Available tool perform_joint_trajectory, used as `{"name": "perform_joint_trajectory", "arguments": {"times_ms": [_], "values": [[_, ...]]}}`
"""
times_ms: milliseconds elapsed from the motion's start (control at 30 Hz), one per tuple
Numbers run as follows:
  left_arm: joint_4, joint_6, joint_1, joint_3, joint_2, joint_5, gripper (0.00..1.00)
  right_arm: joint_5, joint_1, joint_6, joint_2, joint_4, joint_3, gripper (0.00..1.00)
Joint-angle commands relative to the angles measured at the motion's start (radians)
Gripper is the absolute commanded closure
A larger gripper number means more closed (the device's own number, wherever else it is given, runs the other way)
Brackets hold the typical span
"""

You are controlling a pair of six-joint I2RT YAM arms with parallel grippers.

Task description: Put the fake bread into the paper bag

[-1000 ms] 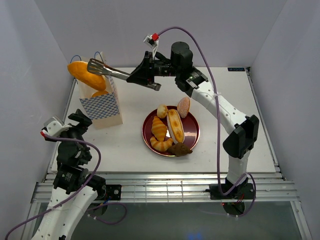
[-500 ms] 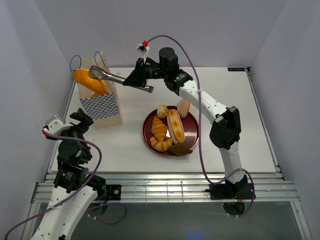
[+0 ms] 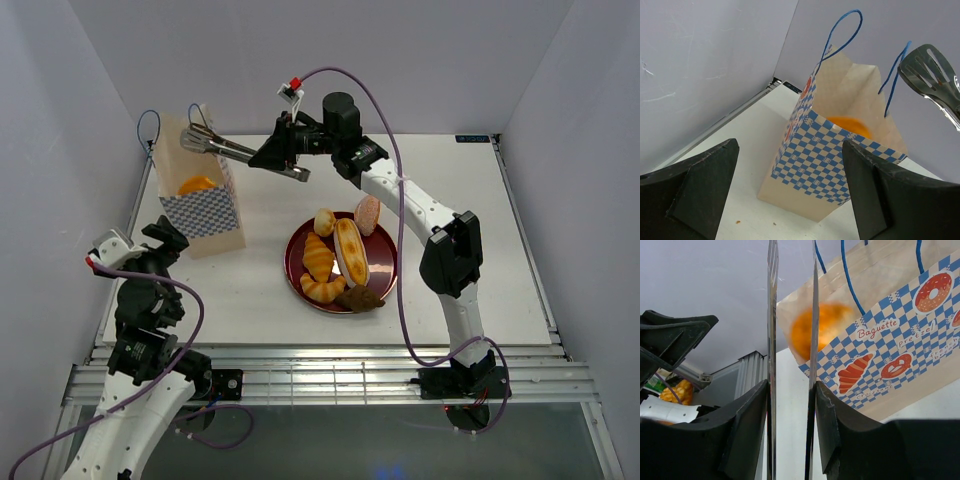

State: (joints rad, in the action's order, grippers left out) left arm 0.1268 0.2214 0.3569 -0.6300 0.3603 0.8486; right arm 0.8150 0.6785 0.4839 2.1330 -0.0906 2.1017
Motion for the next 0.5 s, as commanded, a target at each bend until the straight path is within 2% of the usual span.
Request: {"name": "perform_joint_trajectory", "arguments": {"times_ms": [0, 333, 467], "values": [[-0.007, -0.007, 0.002, 0.001, 0.017, -0.020, 0.05, 0.019, -0.005, 0.001, -0.024, -0.078, 0.057, 0.54], [-0.006, -0.010, 0.002, 0.000, 0.042, -0.043, 0.05, 0.018, -0.014, -0.001, -0.110, -0.055, 0.011, 0.54], [-0.006, -0.008, 0.002, -0.002, 0.052, -0.059, 0.05, -0.069, -0.026, -0.031, -0.229, 0.004, -0.077, 0.55]]}}
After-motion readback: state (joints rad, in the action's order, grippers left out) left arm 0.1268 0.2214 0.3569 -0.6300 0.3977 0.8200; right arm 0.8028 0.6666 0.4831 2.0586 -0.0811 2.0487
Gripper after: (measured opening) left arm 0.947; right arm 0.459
